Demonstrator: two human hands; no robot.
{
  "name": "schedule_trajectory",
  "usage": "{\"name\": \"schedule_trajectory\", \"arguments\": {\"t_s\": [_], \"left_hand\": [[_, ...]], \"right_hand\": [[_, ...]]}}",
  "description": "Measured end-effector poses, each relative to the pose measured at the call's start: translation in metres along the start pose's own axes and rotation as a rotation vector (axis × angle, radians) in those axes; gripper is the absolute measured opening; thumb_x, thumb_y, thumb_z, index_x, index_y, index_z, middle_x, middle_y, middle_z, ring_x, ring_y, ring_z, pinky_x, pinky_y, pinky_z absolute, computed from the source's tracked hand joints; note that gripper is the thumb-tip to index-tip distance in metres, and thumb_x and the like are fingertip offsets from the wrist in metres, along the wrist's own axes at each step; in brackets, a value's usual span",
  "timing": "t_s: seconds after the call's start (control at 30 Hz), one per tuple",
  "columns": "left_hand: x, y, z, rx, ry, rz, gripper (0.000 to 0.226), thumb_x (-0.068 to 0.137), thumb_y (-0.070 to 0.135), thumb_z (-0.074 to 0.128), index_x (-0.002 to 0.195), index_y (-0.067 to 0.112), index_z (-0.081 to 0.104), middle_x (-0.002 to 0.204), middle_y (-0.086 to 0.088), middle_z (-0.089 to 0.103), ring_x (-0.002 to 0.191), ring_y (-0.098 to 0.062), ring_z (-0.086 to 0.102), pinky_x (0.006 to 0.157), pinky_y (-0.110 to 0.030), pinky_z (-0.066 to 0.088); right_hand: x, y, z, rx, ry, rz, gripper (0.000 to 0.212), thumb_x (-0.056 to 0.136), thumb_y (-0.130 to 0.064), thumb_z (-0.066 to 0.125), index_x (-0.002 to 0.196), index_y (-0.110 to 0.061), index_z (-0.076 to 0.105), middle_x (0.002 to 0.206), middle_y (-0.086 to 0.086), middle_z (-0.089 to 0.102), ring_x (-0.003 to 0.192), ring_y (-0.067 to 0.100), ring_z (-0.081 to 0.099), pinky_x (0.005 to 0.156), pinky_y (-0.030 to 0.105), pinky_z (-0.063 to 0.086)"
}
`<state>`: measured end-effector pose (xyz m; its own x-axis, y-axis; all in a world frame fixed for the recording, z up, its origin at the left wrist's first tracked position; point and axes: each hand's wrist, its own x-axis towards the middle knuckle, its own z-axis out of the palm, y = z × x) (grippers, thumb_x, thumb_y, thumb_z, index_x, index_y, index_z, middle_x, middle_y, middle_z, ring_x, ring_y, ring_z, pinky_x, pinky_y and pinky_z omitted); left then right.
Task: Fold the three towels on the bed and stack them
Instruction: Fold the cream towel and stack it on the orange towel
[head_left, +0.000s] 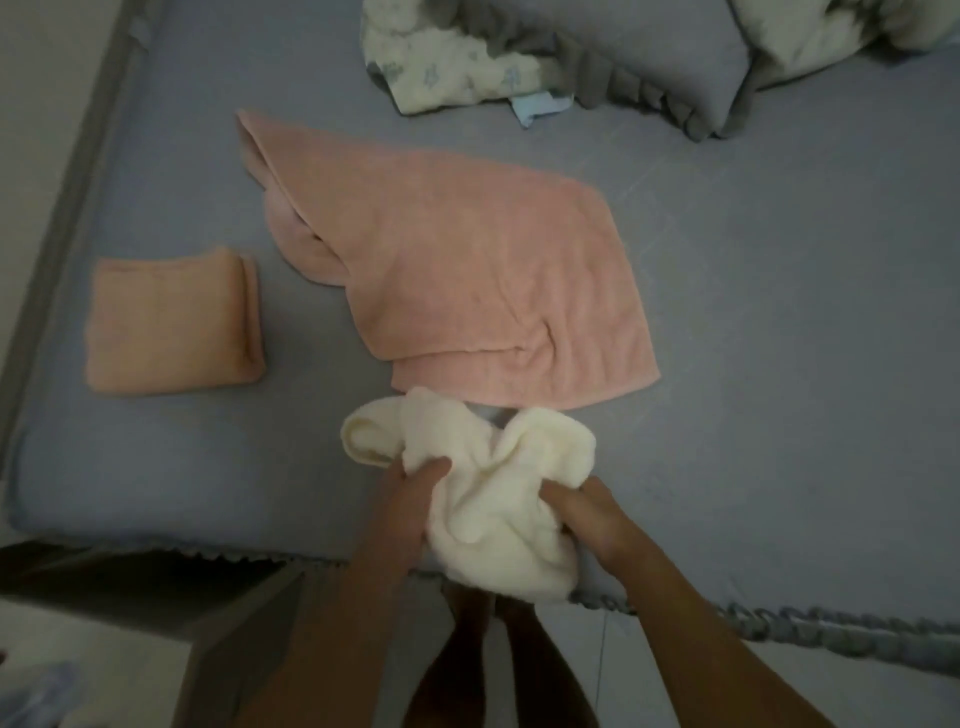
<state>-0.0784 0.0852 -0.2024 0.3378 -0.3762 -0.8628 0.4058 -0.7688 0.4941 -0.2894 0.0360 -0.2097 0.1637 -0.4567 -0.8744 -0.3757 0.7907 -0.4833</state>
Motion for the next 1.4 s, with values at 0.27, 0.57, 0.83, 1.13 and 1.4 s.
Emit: {"name": "schedule_trajectory", "arguments": {"t_s": [0.27, 0.57, 0.83, 1.13, 1.4], "left_hand": [[-0.059, 0.088, 0.076, 0.119, -0.279, 0.317, 0.027, 0.084, 0.017, 0.073, 0.11, 0.022, 0.069, 0.104, 0.001, 0.075, 0.099, -0.019, 0.07, 0.076, -0.026, 0.055], [-0.162, 0.297, 0.193, 0.076, -0.429, 0.907, 0.038, 0.068, 0.012, 0.071, 0.105, 0.005, 0.069, 0.094, -0.006, 0.074, 0.086, -0.019, 0.07, 0.077, -0.035, 0.057], [-0.113, 0.137, 0.165, 0.637, -0.233, 1.118, 0.049, 0.068, 0.032, 0.059, 0.113, 0.013, 0.065, 0.109, -0.003, 0.069, 0.099, -0.009, 0.065, 0.09, -0.017, 0.048], [-0.065, -0.091, 0.135, 1.657, -0.156, 0.397, 0.065, 0.083, 0.037, 0.053, 0.143, 0.015, 0.044, 0.149, -0.004, 0.043, 0.132, -0.024, 0.043, 0.108, -0.032, 0.038], [-0.057, -0.009, 0.223, 1.255, 0.072, 0.705, 0.037, 0.084, 0.038, 0.067, 0.112, 0.015, 0.062, 0.113, -0.008, 0.062, 0.106, -0.031, 0.057, 0.09, -0.038, 0.046]], "right_hand": [[-0.076, -0.036, -0.052, 0.331, 0.214, -0.224, 0.032, 0.083, -0.025, 0.067, 0.115, -0.021, 0.067, 0.102, -0.004, 0.076, 0.094, 0.011, 0.071, 0.068, 0.021, 0.056], [-0.192, -0.206, -0.221, 0.304, 0.652, -0.873, 0.017, 0.073, -0.007, 0.061, 0.082, -0.021, 0.066, 0.075, -0.014, 0.068, 0.071, -0.001, 0.062, 0.068, 0.021, 0.051], [-0.125, -0.076, -0.288, -0.471, 0.721, -0.797, 0.019, 0.074, -0.006, 0.068, 0.088, -0.018, 0.065, 0.102, 0.013, 0.059, 0.09, 0.022, 0.059, 0.075, 0.032, 0.048], [-0.067, 0.131, -0.265, -0.734, 0.111, -0.061, 0.021, 0.088, -0.029, 0.056, 0.109, -0.024, 0.06, 0.125, 0.007, 0.048, 0.102, 0.021, 0.056, 0.094, 0.033, 0.046], [-0.033, 0.075, -0.271, -0.426, 0.356, -0.177, 0.047, 0.086, -0.033, 0.063, 0.131, -0.025, 0.05, 0.139, -0.001, 0.038, 0.111, 0.018, 0.053, 0.098, 0.037, 0.047]]}}
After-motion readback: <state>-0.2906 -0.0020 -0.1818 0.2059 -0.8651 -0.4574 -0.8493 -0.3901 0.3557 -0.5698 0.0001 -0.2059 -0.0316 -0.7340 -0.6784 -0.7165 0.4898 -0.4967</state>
